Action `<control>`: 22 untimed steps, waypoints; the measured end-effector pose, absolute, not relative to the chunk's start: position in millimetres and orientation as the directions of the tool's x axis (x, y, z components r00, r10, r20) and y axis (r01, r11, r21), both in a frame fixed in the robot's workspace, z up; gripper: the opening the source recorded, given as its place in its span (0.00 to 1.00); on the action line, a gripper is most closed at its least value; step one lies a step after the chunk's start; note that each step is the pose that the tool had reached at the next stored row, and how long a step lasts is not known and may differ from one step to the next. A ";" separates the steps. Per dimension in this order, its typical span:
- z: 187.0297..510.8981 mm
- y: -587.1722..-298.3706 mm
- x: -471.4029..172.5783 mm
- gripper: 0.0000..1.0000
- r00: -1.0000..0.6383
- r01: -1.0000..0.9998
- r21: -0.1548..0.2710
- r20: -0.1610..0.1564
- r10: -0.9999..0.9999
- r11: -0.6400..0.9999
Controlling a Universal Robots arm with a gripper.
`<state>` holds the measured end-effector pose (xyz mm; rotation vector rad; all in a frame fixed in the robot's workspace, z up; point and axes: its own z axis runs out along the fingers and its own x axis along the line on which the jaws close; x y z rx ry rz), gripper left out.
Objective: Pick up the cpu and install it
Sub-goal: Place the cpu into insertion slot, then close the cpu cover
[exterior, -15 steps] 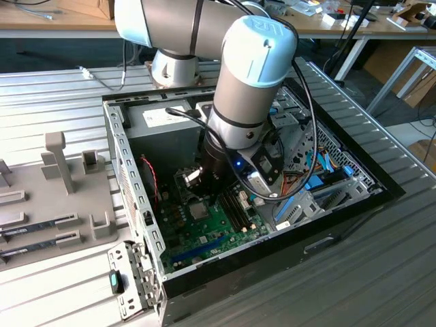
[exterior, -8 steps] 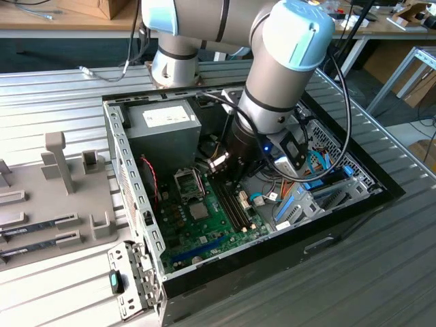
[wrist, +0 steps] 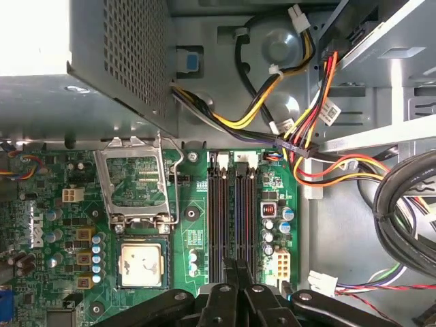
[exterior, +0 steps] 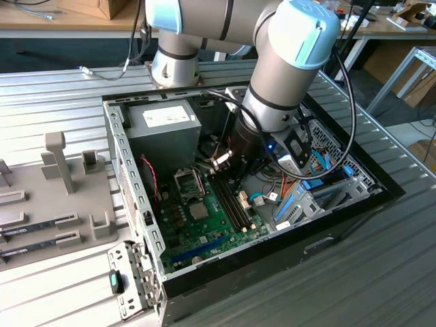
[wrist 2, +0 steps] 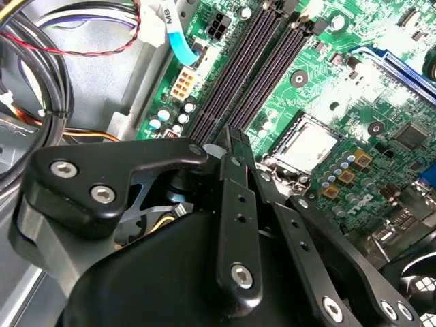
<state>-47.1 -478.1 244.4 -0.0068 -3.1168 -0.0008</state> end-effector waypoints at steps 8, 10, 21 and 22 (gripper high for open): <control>244.4 -473.6 -62.0 0.11 -1.000 0.004 0.000 0.025 0.004 1.000; 243.9 -468.8 -64.1 0.11 -1.000 0.004 0.000 0.025 0.004 1.000; 241.5 -466.7 -63.5 0.11 -0.999 -0.037 0.160 0.026 -0.042 0.986; 240.1 -466.7 -63.3 0.11 -0.996 -0.081 0.160 0.026 -0.087 0.984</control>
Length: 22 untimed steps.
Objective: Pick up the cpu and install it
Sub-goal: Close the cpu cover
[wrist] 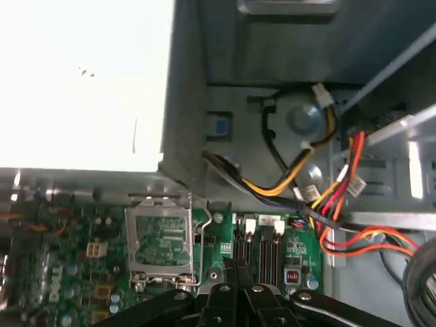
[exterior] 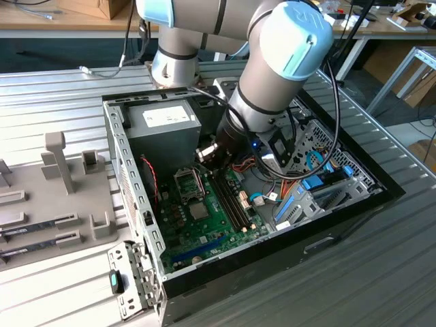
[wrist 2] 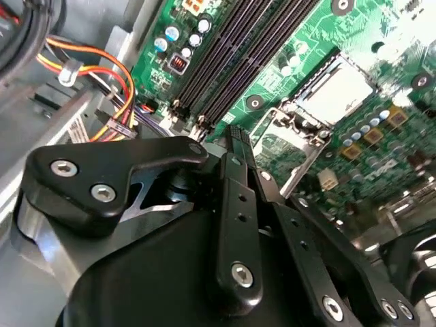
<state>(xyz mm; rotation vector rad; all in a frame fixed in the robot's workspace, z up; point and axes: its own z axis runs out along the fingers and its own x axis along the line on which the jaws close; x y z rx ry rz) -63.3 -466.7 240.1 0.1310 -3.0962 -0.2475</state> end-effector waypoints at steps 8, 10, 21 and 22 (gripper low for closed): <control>236.4 -466.7 -57.2 0.11 -0.967 -0.247 0.162 0.029 -0.254 0.956; 235.1 -466.7 -54.1 0.11 -0.950 -0.301 0.164 0.030 -0.310 0.939; 234.1 -466.5 -52.3 0.11 -0.874 -0.474 0.278 -0.032 -0.485 0.836; 233.7 -466.5 -52.0 0.11 -0.870 -0.481 0.290 -0.039 -0.492 0.827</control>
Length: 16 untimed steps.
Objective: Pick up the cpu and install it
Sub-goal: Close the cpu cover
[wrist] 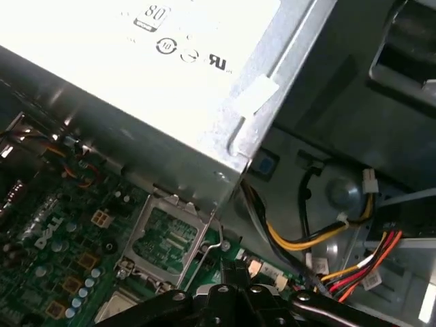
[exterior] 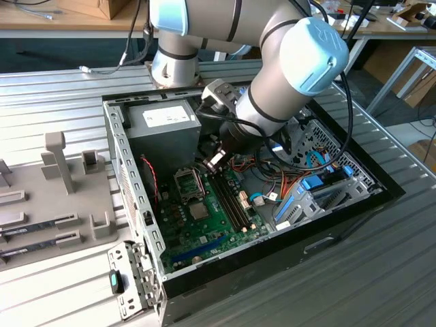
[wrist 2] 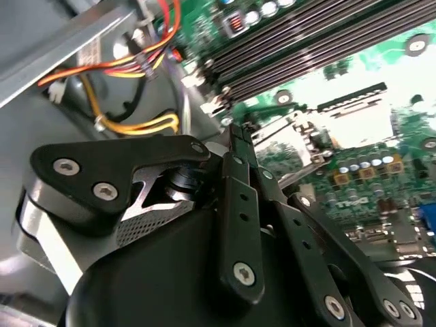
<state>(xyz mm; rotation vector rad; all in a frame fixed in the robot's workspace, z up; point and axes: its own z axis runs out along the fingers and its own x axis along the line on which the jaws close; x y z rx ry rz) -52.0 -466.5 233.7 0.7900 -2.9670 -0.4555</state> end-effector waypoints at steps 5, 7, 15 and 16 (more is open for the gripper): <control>228.7 -465.7 -50.6 0.11 -0.837 -0.532 0.293 -0.041 -0.545 0.795; 228.4 -465.1 -49.6 0.11 -0.836 -0.533 0.301 -0.046 -0.547 0.791; 222.2 -459.6 -46.9 0.11 -0.814 -0.564 0.324 -0.061 -0.578 0.760; 220.8 -458.8 -46.8 0.11 -0.814 -0.564 0.324 -0.061 -0.578 0.760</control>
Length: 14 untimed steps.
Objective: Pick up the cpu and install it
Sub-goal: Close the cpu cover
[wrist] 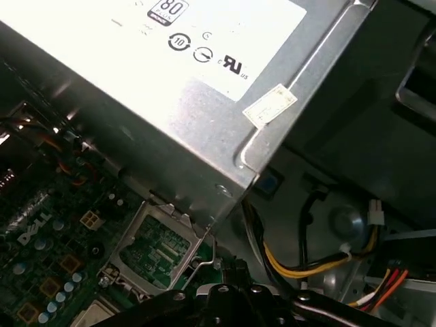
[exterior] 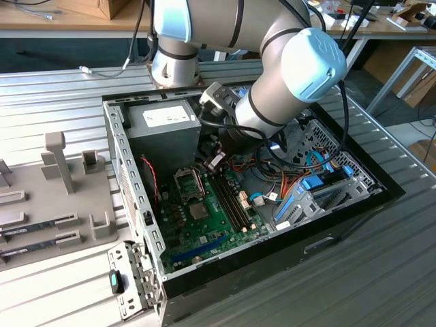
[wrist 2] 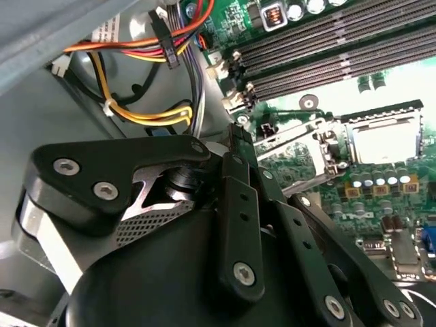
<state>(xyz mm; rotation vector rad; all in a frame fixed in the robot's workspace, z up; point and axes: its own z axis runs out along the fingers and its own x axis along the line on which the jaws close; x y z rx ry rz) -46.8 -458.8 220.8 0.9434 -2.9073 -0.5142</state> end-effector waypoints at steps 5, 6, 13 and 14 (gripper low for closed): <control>213.9 -454.8 -46.5 0.11 -0.810 -0.569 0.324 -0.061 -0.584 0.755; 212.8 -454.0 -46.6 0.11 -0.806 -0.574 0.325 -0.062 -0.589 0.752; 207.8 -451.0 -48.1 0.11 -0.795 -0.588 0.330 -0.066 -0.604 0.738; 207.3 -450.5 -48.6 0.11 -0.794 -0.588 0.330 -0.066 -0.604 0.738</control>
